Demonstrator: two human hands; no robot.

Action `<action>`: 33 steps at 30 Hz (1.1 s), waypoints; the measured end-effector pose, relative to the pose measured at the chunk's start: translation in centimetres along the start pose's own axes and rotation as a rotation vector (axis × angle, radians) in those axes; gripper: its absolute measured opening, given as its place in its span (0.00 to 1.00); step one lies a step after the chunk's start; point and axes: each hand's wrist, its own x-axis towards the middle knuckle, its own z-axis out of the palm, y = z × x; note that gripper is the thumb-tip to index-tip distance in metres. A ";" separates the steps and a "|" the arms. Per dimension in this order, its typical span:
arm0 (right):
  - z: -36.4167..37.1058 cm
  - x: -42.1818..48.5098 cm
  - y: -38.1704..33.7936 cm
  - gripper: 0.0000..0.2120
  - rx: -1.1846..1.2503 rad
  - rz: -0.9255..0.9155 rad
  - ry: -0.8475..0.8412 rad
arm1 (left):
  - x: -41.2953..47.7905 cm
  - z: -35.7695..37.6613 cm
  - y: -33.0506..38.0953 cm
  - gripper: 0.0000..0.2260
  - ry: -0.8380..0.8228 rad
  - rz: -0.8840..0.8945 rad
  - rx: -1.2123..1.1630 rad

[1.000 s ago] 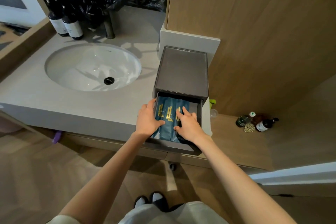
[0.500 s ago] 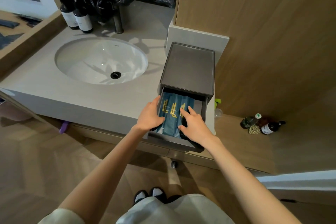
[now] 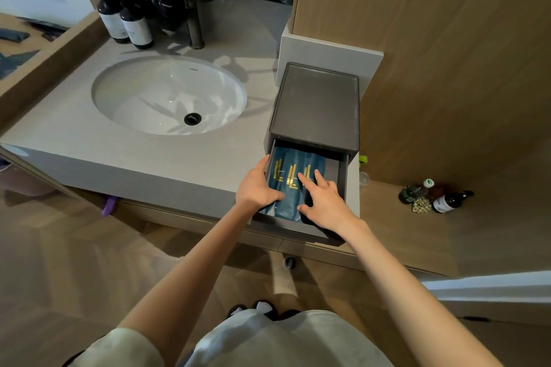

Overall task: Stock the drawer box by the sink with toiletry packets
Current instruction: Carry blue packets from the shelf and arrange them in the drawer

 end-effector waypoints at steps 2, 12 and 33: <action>0.0 0.0 0.0 0.36 -0.008 0.002 -0.003 | 0.0 0.0 0.0 0.44 0.006 -0.013 0.004; 0.1 0.0 -0.6 0.35 -0.028 0.009 -0.008 | 0.3 -0.6 -0.3 0.42 -0.030 0.027 0.066; 0.5 1.6 -25.3 0.15 0.506 -0.440 0.287 | -12.1 -26.6 -12.7 0.14 0.481 0.174 -0.419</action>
